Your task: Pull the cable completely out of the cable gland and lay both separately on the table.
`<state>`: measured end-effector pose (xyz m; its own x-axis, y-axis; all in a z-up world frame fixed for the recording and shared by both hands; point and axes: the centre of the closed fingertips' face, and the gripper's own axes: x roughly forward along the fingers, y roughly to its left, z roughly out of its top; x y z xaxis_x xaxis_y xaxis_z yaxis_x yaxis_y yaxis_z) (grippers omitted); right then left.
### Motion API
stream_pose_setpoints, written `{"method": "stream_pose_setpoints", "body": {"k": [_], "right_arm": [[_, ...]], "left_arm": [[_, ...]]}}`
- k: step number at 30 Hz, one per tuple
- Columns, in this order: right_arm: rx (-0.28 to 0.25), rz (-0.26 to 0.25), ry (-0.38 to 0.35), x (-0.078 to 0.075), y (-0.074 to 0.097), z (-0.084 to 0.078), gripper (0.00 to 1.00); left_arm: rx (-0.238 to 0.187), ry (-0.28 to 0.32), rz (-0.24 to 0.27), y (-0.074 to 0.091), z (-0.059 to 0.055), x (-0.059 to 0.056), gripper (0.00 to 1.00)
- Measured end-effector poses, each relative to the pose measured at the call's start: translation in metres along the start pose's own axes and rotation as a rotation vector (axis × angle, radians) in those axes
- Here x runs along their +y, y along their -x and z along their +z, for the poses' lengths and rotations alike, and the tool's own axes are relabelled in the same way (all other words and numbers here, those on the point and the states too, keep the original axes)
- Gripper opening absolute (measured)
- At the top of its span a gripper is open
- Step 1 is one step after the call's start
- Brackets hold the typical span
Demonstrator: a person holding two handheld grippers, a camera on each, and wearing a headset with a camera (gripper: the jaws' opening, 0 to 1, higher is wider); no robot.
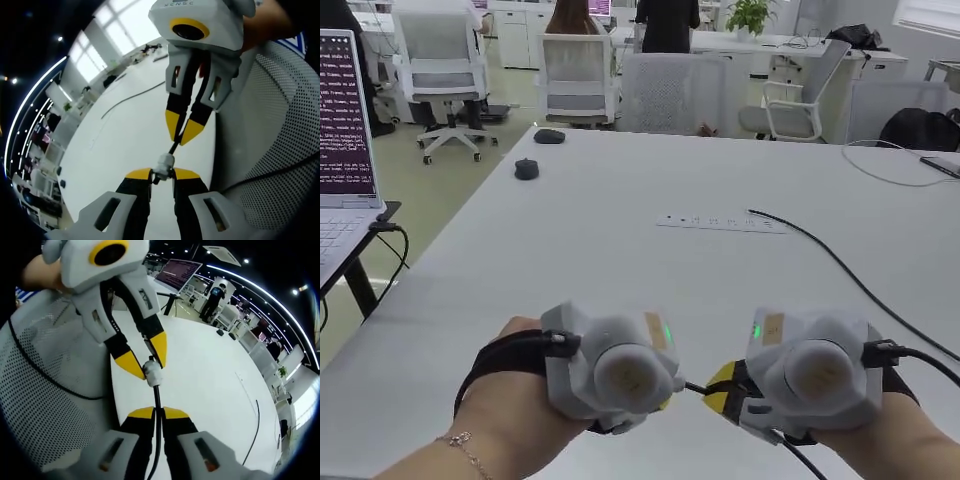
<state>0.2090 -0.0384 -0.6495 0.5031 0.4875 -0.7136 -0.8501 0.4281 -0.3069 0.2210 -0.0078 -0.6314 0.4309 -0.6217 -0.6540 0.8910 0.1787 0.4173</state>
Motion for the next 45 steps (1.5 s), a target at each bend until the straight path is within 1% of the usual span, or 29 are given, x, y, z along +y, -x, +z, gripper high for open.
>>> {"method": "stream_pose_setpoints", "body": {"k": [7, 9, 11, 13, 15, 16, 17, 18, 19, 20, 21, 22, 23, 25, 26, 27, 28, 29, 32, 33, 34, 36, 38, 39, 40, 42, 43, 44, 45], "right_arm": [[0.058, -0.021, -0.03, -0.006, 0.0, -0.014, 0.04], [0.068, -0.028, -0.046, -0.008, 0.0, -0.016, 0.04], [0.094, -0.033, -0.05, -0.009, 0.0, -0.022, 0.04], [0.103, -0.037, -0.068, -0.01, 0.001, -0.025, 0.04], [0.149, -0.086, -0.091, -0.02, 0.005, -0.035, 0.04], [0.173, -0.138, -0.129, -0.031, 0.009, -0.043, 0.03], [0.165, -0.138, -0.173, -0.034, 0.01, -0.045, 0.03], [0.131, -0.144, -0.232, -0.038, 0.011, -0.043, 0.03], [0.135, -0.165, -0.27, -0.044, 0.015, -0.045, 0.03], [0.128, -0.181, -0.258, -0.052, 0.018, -0.044, 0.03], [0.112, -0.185, -0.259, -0.056, 0.019, -0.04, 0.03], [0.083, -0.198, -0.283, -0.062, 0.021, -0.034, 0.03], [0.046, -0.218, -0.281, -0.072, 0.023, -0.026, 0.03], [0.033, -0.247, -0.262, -0.091, 0.028, -0.017, 0.03], [0.027, -0.252, -0.258, -0.095, 0.028, -0.015, 0.03], [0.003, -0.263, -0.256, -0.107, 0.03, -0.007, 0.03], [-0.017, -0.266, -0.266, -0.115, 0.03, -0.002, 0.03], [-0.051, -0.266, -0.289, -0.128, 0.029, 0.006, 0.04], [-0.104, -0.259, -0.347, -0.152, 0.023, 0.016, 0.04], [-0.142, -0.248, -0.408, -0.168, 0.018, 0.023, 0.04], [-0.166, -0.252, -0.436, -0.178, 0.016, 0.026, 0.04], [-0.196, -0.251, -0.501, -0.199, 0.012, 0.032, 0.03], [-0.272, -0.291, -0.562, -0.235, 0.01, 0.046, 0.04], [-0.283, -0.306, -0.562, -0.246, 0.009, 0.049, 0.04], [-0.29, -0.338, -0.571, -0.261, 0.009, 0.049, 0.04], [-0.304, -0.368, -0.57, -0.278, 0.009, 0.05, 0.04], [-0.29, -0.4, -0.555, -0.289, 0.009, 0.046, 0.05], [-0.284, -0.402, -0.552, -0.293, 0.009, 0.045, 0.07], [-0.268, -0.396, -0.563, -0.297, 0.008, 0.042, 0.14]], "left_arm": [[0.008, 0.017, 0.021, 0.001, -0.002, 0.005, 0.16], [0.006, 0.012, 0.021, 0.001, -0.002, 0.005, 0.16], [0.008, 0.01, 0.023, 0.001, -0.002, 0.005, 0.16], [0.008, 0.013, 0.033, 0.002, -0.002, 0.007, 0.16], [0.011, 0.02, 0.04, 0.002, -0.003, 0.01, 0.16], [0.013, 0.027, 0.036, 0.002, -0.005, 0.01, 0.16], [0.014, 0.029, 0.035, 0.002, -0.005, 0.01, 0.16], [0.016, 0.025, 0.036, 0.003, -0.005, 0.01, 0.16], [0.015, 0.024, 0.034, 0.003, -0.005, 0.01, 0.17], [0.014, 0.023, 0.028, 0.002, -0.005, 0.009, 0.17], [0.016, 0.019, 0.026, 0.002, -0.005, 0.009, 0.17], [0.019, 0.017, 0.028, 0.001, -0.006, 0.01, 0.17], [0.019, 0.018, 0.029, 0.001, -0.006, 0.011, 0.17], [0.017, 0.036, 0.026, 0.001, -0.007, 0.012, 0.17], [0.019, 0.034, 0.026, 0.001, -0.008, 0.011, 0.17], [0.021, 0.032, 0.025, 0.001, -0.008, 0.011, 0.17], [0.022, 0.031, 0.023, 0.001, -0.008, 0.01, 0.17], [0.022, 0.03, 0.02, 0.0, -0.008, 0.01, 0.17], [0.006, 0.03, 0.013, 0.0, -0.005, 0.009, 0.17], [0.011, 0.03, 0.013, 0.0, -0.007, 0.009, 0.17], [0.016, 0.031, 0.008, -0.001, -0.008, 0.008, 0.17], [0.024, 0.029, 0.002, -0.002, -0.01, 0.007, 0.17], [0.024, 0.027, 0.002, -0.002, -0.009, 0.006, 0.17], [0.024, 0.026, 0.002, -0.002, -0.009, 0.006, 0.17], [0.027, 0.027, 0.004, -0.002, -0.01, 0.007, 0.17], [0.034, 0.033, 0.005, -0.002, -0.012, 0.007, 0.17], [0.035, 0.034, 0.005, -0.002, -0.012, 0.007, 0.17], [0.038, 0.038, 0.007, -0.002, -0.013, 0.008, 0.17], [0.039, 0.039, 0.009, -0.001, -0.014, 0.009, 0.17]]}}
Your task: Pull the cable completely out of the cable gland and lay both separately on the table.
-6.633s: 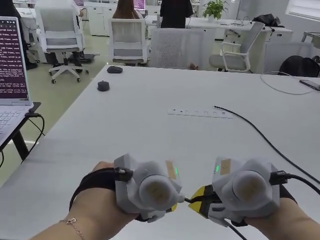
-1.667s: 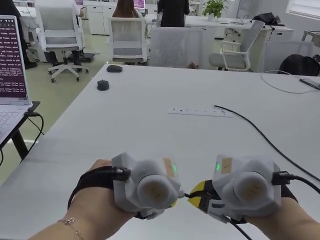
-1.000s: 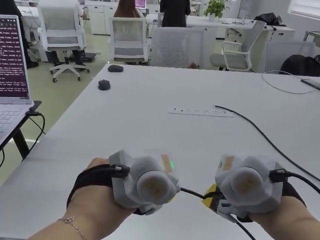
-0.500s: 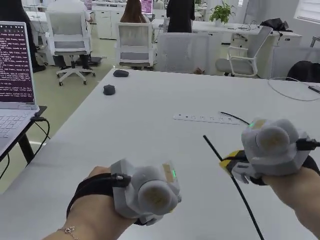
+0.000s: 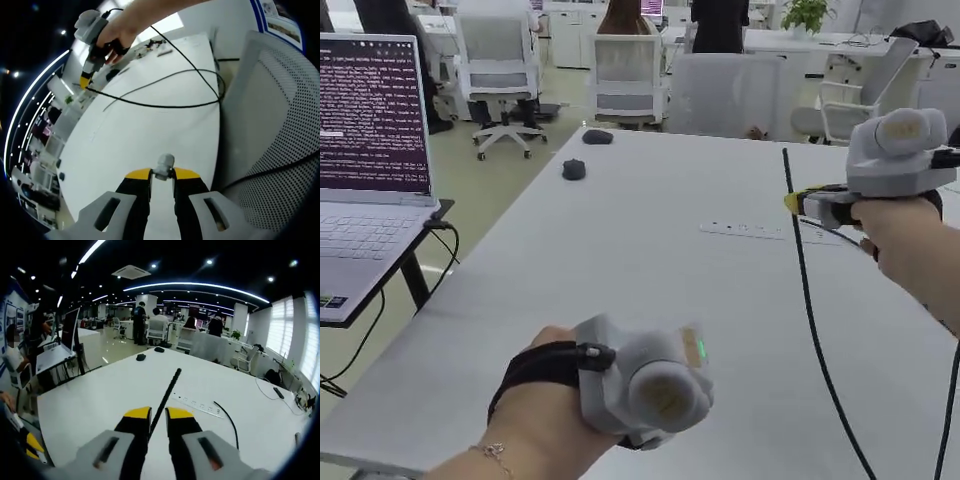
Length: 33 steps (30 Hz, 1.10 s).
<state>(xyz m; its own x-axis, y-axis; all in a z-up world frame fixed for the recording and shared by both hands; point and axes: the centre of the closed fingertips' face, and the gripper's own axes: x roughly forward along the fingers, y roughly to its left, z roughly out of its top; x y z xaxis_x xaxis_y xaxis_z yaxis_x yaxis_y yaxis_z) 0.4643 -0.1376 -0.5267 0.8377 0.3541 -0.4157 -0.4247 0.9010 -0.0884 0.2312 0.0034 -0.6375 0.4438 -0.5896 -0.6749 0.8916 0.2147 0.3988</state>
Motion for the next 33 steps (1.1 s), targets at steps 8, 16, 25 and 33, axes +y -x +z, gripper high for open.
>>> {"method": "stream_pose_setpoints", "body": {"k": [8, 16, 25, 33], "right_arm": [[0.015, 0.023, 0.002, 0.002, 0.03, -0.01, 0.19], [-0.017, 0.111, 0.03, 0.051, 0.096, -0.024, 0.18], [0.005, 0.178, -0.033, 0.097, 0.149, -0.062, 0.19], [0.033, 0.2, -0.082, 0.124, 0.186, -0.098, 0.19]], "left_arm": [[-0.009, 0.042, 0.0, 0.0, 0.003, 0.005, 0.17], [-0.003, -0.018, -0.094, -0.016, 0.012, 0.007, 0.17], [0.084, -0.02, -0.249, -0.065, -0.025, -0.017, 0.17], [0.137, 0.066, -0.351, -0.088, -0.05, -0.035, 0.17]]}}
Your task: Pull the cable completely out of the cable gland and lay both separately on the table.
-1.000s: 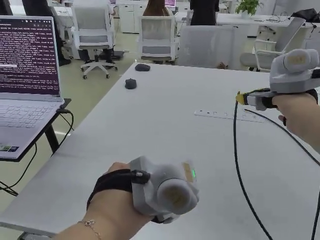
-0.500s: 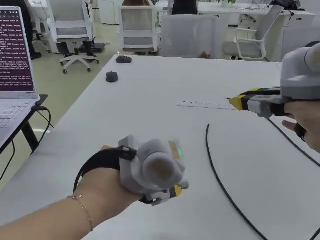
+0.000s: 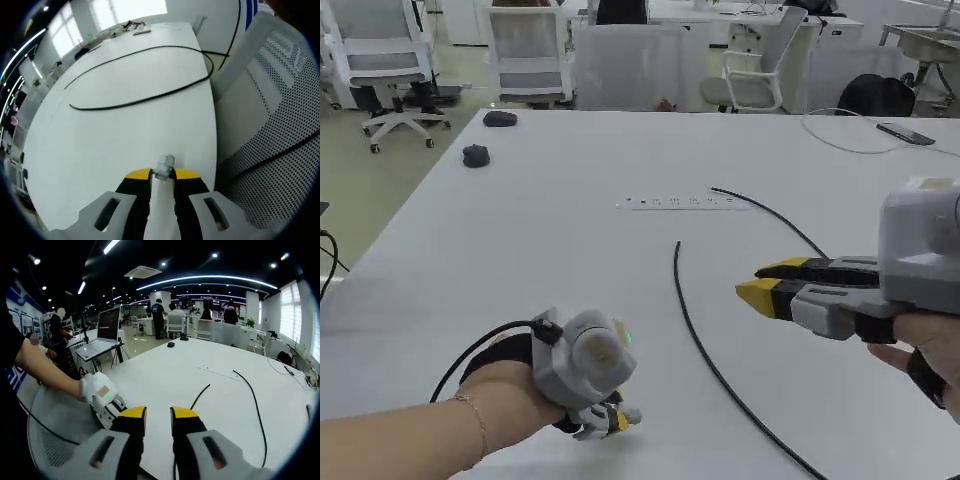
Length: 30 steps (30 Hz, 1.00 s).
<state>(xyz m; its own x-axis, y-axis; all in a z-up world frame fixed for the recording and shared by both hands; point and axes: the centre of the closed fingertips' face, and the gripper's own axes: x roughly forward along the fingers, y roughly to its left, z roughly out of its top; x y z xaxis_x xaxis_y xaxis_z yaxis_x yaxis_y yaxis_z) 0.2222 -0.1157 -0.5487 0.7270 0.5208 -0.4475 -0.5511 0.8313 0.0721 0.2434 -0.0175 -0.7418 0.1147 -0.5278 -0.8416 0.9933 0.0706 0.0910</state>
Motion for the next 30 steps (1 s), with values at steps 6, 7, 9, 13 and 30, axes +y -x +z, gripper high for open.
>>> {"method": "stream_pose_setpoints", "body": {"k": [6, 7, 9, 13, 30], "right_arm": [[0.029, -0.034, -0.038, 0.006, 0.011, -0.026, 0.2], [0.032, -0.037, -0.046, 0.007, 0.014, -0.029, 0.2], [0.044, -0.05, -0.044, 0.008, 0.018, -0.033, 0.2], [0.069, -0.061, -0.034, 0.008, 0.026, -0.037, 0.21], [0.125, 0.012, -0.126, 0.021, 0.037, -0.058, 0.26]], "left_arm": [[0.019, 0.033, -0.041, -0.007, -0.007, -0.001, 0.17], [0.017, 0.049, -0.056, -0.008, -0.008, -0.003, 0.17], [0.016, 0.062, -0.065, -0.003, -0.007, -0.004, 0.18], [-0.042, 0.117, -0.059, 0.014, 0.003, 0.0, 0.28], [-0.308, 0.364, 0.141, 0.164, 0.023, -0.006, 0.36]]}}
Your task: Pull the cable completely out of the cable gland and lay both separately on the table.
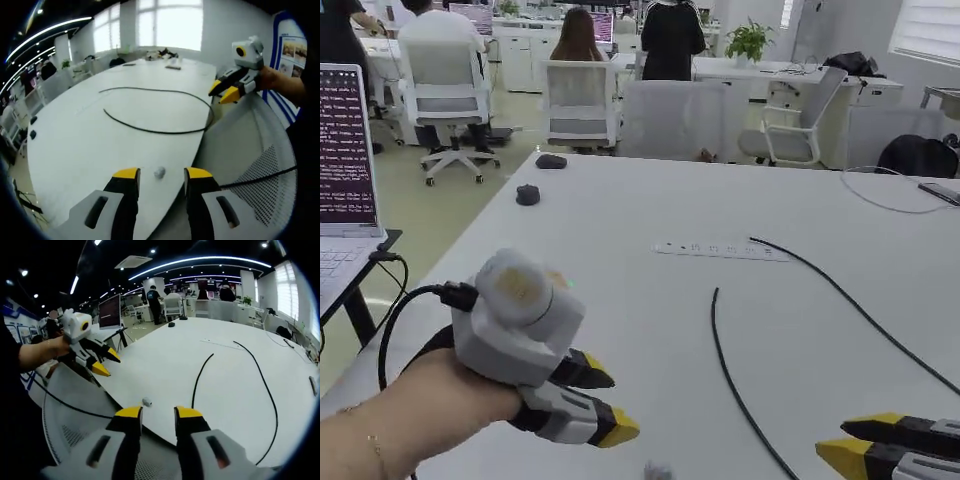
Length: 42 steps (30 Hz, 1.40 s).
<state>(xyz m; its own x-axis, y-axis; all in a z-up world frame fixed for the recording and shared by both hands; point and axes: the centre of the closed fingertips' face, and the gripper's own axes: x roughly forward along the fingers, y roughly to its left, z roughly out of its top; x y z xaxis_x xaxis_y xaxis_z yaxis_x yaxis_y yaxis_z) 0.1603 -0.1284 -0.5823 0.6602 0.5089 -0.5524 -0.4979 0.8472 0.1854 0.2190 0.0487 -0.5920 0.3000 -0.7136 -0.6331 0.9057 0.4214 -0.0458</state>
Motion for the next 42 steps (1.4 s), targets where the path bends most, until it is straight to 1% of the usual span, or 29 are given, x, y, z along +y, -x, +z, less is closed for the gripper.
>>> {"method": "stream_pose_setpoints", "body": {"k": [2, 4, 5, 6, 7, 9, 10, 11, 12, 13, 14, 16, 17, 18, 19, 21, 22, 24, 26, 28, 30, 31, 32, 33, 35, 36, 38, 42], "right_arm": [[0.016, -0.002, -0.007, -0.002, 0.0, -0.004, 0.27], [0.039, -0.012, -0.006, -0.004, -0.001, -0.013, 0.28], [0.055, -0.013, -0.014, -0.005, -0.001, -0.017, 0.29], [0.063, -0.01, -0.024, -0.005, -0.002, -0.02, 0.32], [0.064, -0.01, -0.029, -0.005, -0.002, -0.022, 0.33], [0.073, -0.011, -0.042, -0.005, -0.001, -0.028, 0.33], [0.077, -0.01, -0.052, -0.004, -0.002, -0.032, 0.33], [0.081, -0.009, -0.062, -0.004, -0.002, -0.035, 0.34], [0.091, -0.004, -0.08, -0.002, -0.003, -0.038, 0.35], [0.095, -0.001, -0.092, 0.0, -0.004, -0.039, 0.36], [0.087, 0.002, -0.096, 0.004, -0.006, -0.038, 0.36], [0.093, 0.011, -0.096, 0.009, -0.01, -0.039, 0.36], [0.106, 0.01, -0.087, 0.011, -0.012, -0.042, 0.37], [0.125, -0.005, -0.057, 0.008, -0.012, -0.046, 0.38], [0.128, -0.002, -0.05, 0.008, -0.015, -0.046, 0.39], [0.13, 0.005, -0.058, 0.006, -0.019, -0.049, 0.39], [0.142, -0.005, -0.062, 0.004, -0.019, -0.052, 0.39], [0.132, -0.023, -0.062, 0.0, -0.019, -0.051, 0.39], [0.13, -0.034, -0.06, -0.001, -0.019, -0.052, 0.39], [0.133, -0.039, -0.062, -0.002, -0.019, -0.052, 0.39], [0.142, -0.052, -0.054, -0.004, -0.019, -0.054, 0.38], [0.145, -0.059, -0.049, -0.005, -0.02, -0.055, 0.38], [0.149, -0.065, -0.045, -0.007, -0.02, -0.056, 0.38], [0.154, -0.069, -0.041, -0.008, -0.02, -0.058, 0.38], [0.161, -0.076, -0.036, -0.009, -0.021, -0.059, 0.38], [0.161, -0.089, -0.032, -0.011, -0.02, -0.059, 0.37], [0.162, -0.118, -0.021, -0.016, -0.02, -0.06, 0.37], [0.174, -0.122, -0.016, -0.017, -0.02, -0.062, 0.35]], "left_arm": [[-0.032, 0.079, 0.047, 0.019, -0.007, 0.004, 0.36], [-0.019, 0.151, 0.087, 0.03, -0.018, 0.01, 0.35], [-0.017, 0.166, 0.115, 0.036, -0.023, 0.014, 0.35], [-0.029, 0.173, 0.159, 0.044, -0.028, 0.02, 0.35], [-0.041, 0.206, 0.19, 0.05, -0.034, 0.023, 0.35], [-0.056, 0.263, 0.208, 0.056, -0.044, 0.02, 0.36], [-0.06, 0.281, 0.222, 0.058, -0.048, 0.021, 0.37], [-0.056, 0.286, 0.244, 0.059, -0.054, 0.021, 0.38], [-0.048, 0.293, 0.251, 0.06, -0.06, 0.021, 0.39], [-0.039, 0.329, 0.277, 0.062, -0.068, 0.024, 0.39], [-0.055, 0.373, 0.29, 0.063, -0.073, 0.026, 0.4], [-0.083, 0.406, 0.284, 0.062, -0.076, 0.025, 0.44], [-0.076, 0.406, 0.286, 0.061, -0.077, 0.023, 0.46], [-0.076, 0.406, 0.288, 0.06, -0.078, 0.022, 0.49], [-0.076, 0.404, 0.294, 0.059, -0.078, 0.022, 0.5], [-0.083, 0.416, 0.301, 0.055, -0.08, 0.024, 0.53], [-0.097, 0.433, 0.301, 0.053, -0.08, 0.024, 0.53], [-0.103, 0.44, 0.298, 0.048, -0.08, 0.025, 0.55], [-0.092, 0.436, 0.3, 0.042, -0.082, 0.023, 0.55], [-0.082, 0.433, 0.306, 0.04, -0.085, 0.024, 0.53], [-0.078, 0.41, 0.334, 0.043, -0.087, 0.031, 0.5], [-0.071, 0.421, 0.338, 0.044, -0.092, 0.033, 0.49], [-0.07, 0.434, 0.338, 0.044, -0.094, 0.034, 0.5], [-0.078, 0.46, 0.329, 0.043, -0.095, 0.033, 0.5], [-0.08, 0.448, 0.329, 0.043, -0.093, 0.032, 0.49], [-0.072, 0.439, 0.34, 0.043, -0.094, 0.033, 0.49], [-0.069, 0.441, 0.341, 0.043, -0.094, 0.033, 0.48], [-0.069, 0.45, 0.34, 0.044, -0.095, 0.033, 0.48]]}}
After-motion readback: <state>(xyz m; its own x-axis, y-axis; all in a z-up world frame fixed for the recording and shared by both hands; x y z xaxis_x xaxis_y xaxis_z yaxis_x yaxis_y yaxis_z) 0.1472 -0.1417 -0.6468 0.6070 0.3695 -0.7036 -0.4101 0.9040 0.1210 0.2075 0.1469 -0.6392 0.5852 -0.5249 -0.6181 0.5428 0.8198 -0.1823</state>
